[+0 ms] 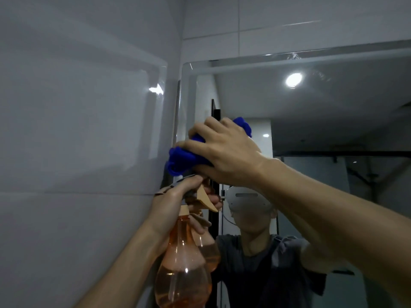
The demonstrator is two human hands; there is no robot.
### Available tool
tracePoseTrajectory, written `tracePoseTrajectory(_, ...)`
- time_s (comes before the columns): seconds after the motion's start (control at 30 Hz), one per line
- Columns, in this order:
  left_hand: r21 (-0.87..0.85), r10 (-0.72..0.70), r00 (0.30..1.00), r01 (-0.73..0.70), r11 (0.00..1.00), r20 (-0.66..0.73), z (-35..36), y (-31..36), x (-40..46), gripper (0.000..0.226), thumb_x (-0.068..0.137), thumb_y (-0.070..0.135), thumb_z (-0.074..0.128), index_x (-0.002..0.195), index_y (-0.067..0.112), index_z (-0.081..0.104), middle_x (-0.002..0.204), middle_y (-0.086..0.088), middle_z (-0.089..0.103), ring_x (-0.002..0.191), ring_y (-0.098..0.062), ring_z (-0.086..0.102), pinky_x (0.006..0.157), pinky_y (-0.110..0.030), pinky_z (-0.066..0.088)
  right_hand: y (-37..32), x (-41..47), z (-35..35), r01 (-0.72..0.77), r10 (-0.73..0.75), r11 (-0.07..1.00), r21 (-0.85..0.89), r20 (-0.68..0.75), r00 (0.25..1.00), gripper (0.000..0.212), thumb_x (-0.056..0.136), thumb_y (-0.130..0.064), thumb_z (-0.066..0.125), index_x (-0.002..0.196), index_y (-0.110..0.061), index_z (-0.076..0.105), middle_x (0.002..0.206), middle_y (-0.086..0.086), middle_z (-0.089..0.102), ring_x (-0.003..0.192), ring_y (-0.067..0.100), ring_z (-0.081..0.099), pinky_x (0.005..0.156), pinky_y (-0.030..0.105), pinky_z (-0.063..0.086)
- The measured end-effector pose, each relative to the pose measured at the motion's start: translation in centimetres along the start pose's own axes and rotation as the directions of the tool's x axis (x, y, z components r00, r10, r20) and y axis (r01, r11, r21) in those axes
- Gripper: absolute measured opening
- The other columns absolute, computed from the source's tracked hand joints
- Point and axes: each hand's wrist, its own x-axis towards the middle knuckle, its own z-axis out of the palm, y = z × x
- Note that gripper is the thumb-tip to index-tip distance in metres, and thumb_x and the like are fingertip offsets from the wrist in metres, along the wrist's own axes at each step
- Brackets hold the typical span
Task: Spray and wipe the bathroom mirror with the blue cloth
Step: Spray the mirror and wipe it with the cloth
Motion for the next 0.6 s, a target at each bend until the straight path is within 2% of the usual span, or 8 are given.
tracePoseTrajectory(0.1,0.021,-0.031,1.0,0.031,0.999,0.004,0.6,0.2,0.6,0.029,0.083,0.038,0.069,0.078,0.012,0.079,0.077,-0.012,0.076,0.062,-0.022,0.074,0.043,-0.027,0.054,1.1,1.2,-0.2,-0.033,0.034,0.999,-0.038,0.029,0.999,0.052,0.089,-0.059,0.041,0.132,-0.031,0.047,0.121,0.003,0.053,0.103,0.023,0.049,0.084,0.039,0.04)
tracePoseTrajectory(0.2,0.03,-0.106,0.994,0.107,0.994,-0.019,0.6,0.0,1.3,0.037,0.094,0.037,0.059,0.086,0.003,0.07,0.067,-0.01,0.073,0.059,-0.022,0.073,0.049,-0.03,0.055,5.0,6.6,-0.9,-0.283,0.284,0.956,-0.077,-0.009,0.959,0.053,0.093,-0.058,0.046,0.138,-0.029,0.043,0.126,0.01,0.05,0.112,0.032,0.048,0.089,0.045,0.039)
tracePoseTrajectory(0.27,0.051,-0.032,0.999,0.031,0.998,0.005,0.2,-0.2,1.3,0.035,0.092,0.038,0.063,0.086,0.005,0.075,0.073,-0.011,0.074,0.062,-0.021,0.074,0.042,-0.026,0.053,7.6,9.5,-1.0,-0.433,0.433,0.898,-0.074,-0.022,0.901,0.055,0.095,-0.058,0.045,0.14,-0.028,0.04,0.13,0.013,0.047,0.117,0.035,0.045,0.094,0.05,0.038)
tracePoseTrajectory(0.33,0.064,0.004,1.0,-0.005,0.998,0.015,-0.2,-0.2,0.7,0.033,0.09,0.04,0.065,0.083,0.011,0.078,0.084,-0.012,0.077,0.072,-0.022,0.076,0.04,-0.025,0.052,8.5,10.6,-0.5,-0.5,0.498,0.862,-0.079,-0.047,0.866,0.054,0.095,-0.057,0.046,0.14,-0.027,0.04,0.132,0.013,0.046,0.12,0.035,0.043,0.096,0.051,0.037)
tracePoseTrajectory(0.43,0.053,-0.006,0.999,0.005,0.999,0.033,0.0,-0.2,0.6,0.034,0.09,0.042,0.064,0.086,0.011,0.077,0.09,-0.014,0.077,0.081,-0.026,0.076,0.043,-0.027,0.054,7.8,10.1,-0.1,-0.514,0.507,0.856,-0.053,-0.102,0.856,0.05,0.095,-0.054,0.048,0.138,-0.027,0.042,0.132,0.012,0.047,0.119,0.034,0.045,0.095,0.049,0.037)
tracePoseTrajectory(0.53,0.063,0.026,1.0,-0.027,0.998,0.01,0.2,-0.4,0.8,0.032,0.088,0.039,0.066,0.082,0.01,0.078,0.083,-0.014,0.077,0.063,-0.022,0.074,0.045,-0.029,0.056,5.8,7.4,-0.4,-0.458,0.453,0.888,-0.035,-0.098,0.886,0.05,0.092,-0.056,0.048,0.133,-0.027,0.046,0.127,0.011,0.05,0.113,0.032,0.048,0.091,0.047,0.039)
tracePoseTrajectory(0.6,0.065,0.056,0.998,-0.057,0.996,0.008,0.3,-0.6,0.7,0.033,0.084,0.04,0.069,0.082,0.009,0.079,0.083,-0.015,0.077,0.062,-0.022,0.074,0.046,-0.028,0.057,3.9,4.3,-0.5,-0.39,0.383,0.918,-0.07,-0.095,0.919,0.051,0.089,-0.058,0.049,0.131,-0.03,0.047,0.123,0.008,0.053,0.107,0.03,0.05,0.087,0.045,0.04)
